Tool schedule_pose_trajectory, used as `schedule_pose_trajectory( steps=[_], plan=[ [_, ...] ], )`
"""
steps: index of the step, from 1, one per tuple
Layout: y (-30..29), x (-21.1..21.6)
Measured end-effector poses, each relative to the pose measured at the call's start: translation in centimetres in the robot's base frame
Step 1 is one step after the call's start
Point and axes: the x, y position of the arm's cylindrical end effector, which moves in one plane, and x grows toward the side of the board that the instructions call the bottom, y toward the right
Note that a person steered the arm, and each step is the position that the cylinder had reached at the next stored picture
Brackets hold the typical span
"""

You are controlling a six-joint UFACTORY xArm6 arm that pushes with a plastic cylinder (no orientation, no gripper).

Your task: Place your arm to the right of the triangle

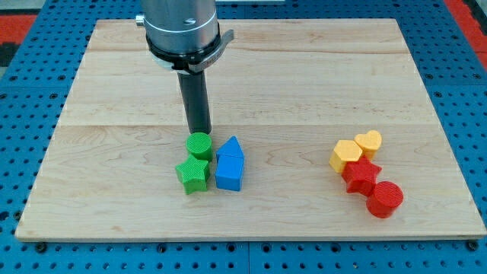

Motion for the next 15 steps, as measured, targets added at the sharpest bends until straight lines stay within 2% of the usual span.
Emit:
schedule_pose_trajectory(
  steps=[2, 5, 6, 7, 9, 10, 12, 15],
  plan=[
    [0.0, -0.2],
    [0.0, -2.6],
    [1.7, -3.1],
    [7.1, -4.7],
    [8.7, -5.0],
    [8.7, -4.3],
    [11.3, 0.0],
    [9.6, 5.5]
  ],
)
